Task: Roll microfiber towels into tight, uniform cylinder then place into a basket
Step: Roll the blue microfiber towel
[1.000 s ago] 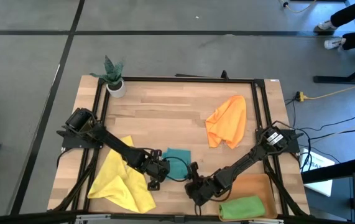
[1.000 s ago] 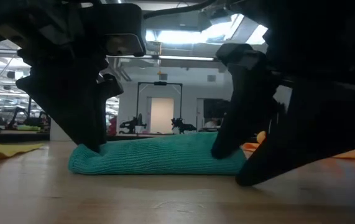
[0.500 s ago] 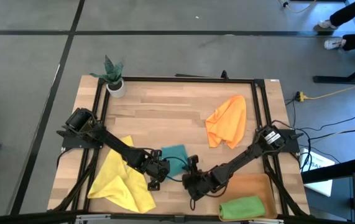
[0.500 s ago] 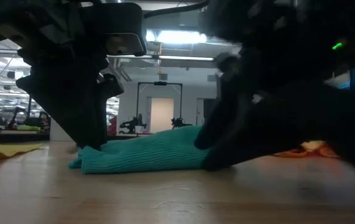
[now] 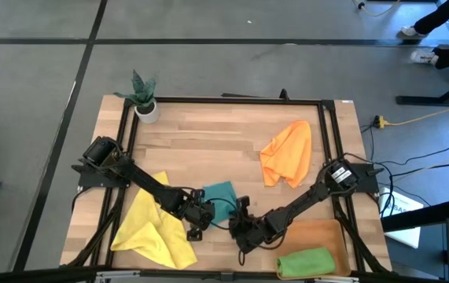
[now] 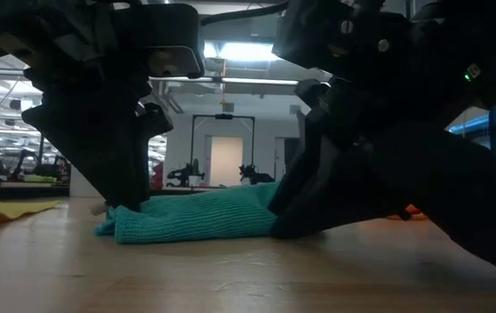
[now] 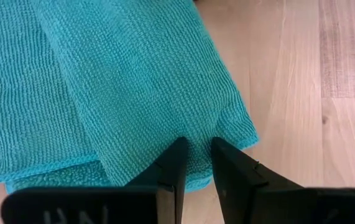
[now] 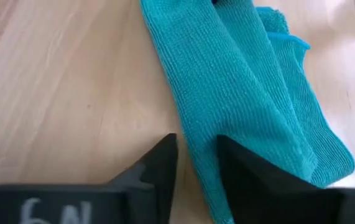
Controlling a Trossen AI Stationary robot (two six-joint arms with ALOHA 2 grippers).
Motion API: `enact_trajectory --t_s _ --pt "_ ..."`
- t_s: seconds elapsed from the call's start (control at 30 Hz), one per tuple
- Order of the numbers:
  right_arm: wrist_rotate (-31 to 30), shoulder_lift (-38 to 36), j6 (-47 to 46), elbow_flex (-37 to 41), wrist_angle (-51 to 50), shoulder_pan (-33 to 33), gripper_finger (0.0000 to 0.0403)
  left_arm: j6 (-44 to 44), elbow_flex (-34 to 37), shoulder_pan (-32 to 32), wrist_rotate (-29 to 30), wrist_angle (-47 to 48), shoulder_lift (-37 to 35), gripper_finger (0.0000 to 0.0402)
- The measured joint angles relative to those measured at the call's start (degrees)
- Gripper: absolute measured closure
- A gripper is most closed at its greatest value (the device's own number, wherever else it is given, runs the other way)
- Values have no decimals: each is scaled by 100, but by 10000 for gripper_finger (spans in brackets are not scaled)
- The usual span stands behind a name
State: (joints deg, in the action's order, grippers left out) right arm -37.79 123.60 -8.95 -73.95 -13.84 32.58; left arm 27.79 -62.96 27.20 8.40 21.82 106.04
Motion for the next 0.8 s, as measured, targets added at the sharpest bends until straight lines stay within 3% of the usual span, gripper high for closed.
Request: enact_trajectory --t_s 0.23,0.6,0.8 --pt "84 17 2 11 24 -5 391 0 0 0 0 0 0 335" --pt "639 -21 -401 -33 -1 -37 400 -289 -11 68 198 201 -395 335" --pt "1090 -8 -558 -452 -635 -48 401 -296 -11 266 961 373 -745 335"
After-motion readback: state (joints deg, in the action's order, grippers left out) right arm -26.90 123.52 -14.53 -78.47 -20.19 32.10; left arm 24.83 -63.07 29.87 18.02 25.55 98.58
